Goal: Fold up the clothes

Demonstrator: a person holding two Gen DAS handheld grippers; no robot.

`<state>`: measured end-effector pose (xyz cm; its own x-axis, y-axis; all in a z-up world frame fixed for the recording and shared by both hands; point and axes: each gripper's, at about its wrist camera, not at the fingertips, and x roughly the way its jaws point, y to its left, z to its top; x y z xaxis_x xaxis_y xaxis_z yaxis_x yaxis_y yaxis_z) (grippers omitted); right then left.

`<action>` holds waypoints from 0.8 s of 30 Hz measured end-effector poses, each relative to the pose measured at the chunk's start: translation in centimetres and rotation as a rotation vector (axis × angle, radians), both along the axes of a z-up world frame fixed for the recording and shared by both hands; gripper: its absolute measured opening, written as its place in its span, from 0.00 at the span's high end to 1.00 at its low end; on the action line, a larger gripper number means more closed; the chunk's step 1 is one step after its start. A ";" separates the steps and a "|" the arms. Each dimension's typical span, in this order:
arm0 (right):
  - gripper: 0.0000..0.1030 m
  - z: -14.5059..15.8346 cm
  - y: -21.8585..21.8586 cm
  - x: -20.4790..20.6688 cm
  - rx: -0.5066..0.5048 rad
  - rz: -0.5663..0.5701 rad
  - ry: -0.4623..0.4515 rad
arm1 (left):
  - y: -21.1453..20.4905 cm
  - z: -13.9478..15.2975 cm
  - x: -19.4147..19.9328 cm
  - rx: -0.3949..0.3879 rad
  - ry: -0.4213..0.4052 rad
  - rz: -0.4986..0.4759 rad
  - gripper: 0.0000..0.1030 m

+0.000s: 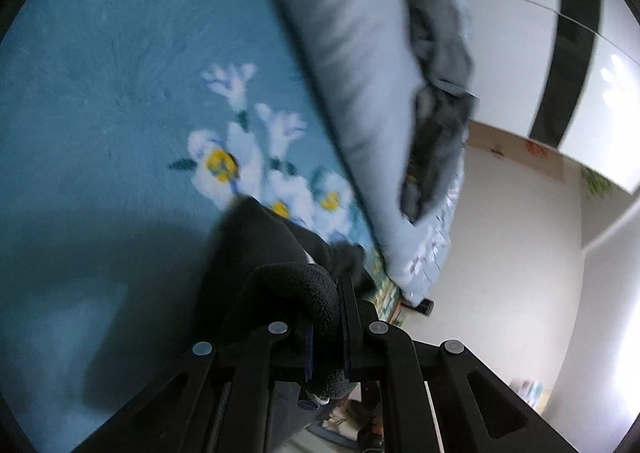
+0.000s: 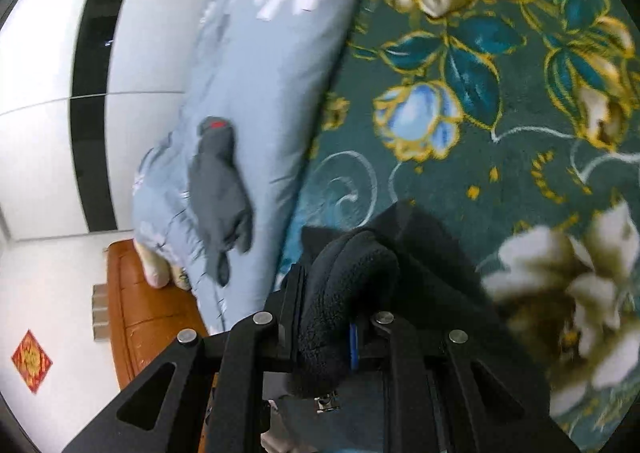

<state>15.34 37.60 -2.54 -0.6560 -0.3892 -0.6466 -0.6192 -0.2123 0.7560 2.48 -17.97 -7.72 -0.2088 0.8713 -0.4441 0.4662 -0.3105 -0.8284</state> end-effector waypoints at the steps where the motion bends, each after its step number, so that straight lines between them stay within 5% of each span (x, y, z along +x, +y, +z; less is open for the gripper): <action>1: 0.82 -0.6 0.2 -0.3 -0.002 0.001 -0.015 | 0.3 -0.3 -0.3 -0.001 0.008 -0.006 0.90; 4: 0.80 -1.7 0.6 -1.1 0.010 0.027 -0.052 | 1.6 0.2 -1.1 -0.066 0.057 -0.078 0.87; 7: 0.76 -1.4 0.6 -1.7 0.035 0.059 -0.052 | 2.3 2.4 -1.4 -0.090 0.145 -0.136 0.56; 11: 0.48 0.7 0.3 -1.3 0.053 0.076 0.038 | 2.3 5.7 -0.6 -0.099 0.281 -0.185 0.40; 14: 0.45 2.9 0.7 -0.5 0.111 0.105 0.090 | 1.9 7.9 0.4 -0.191 0.392 -0.230 0.39; 16: 0.45 4.0 1.0 0.1 0.228 0.125 0.046 | 1.2 8.5 1.1 -0.288 0.431 -0.234 0.39; 24: 0.45 2.3 -0.8 -1.0 0.352 0.248 -0.044 | 1.9 2.8 1.3 -0.502 0.330 -0.292 0.41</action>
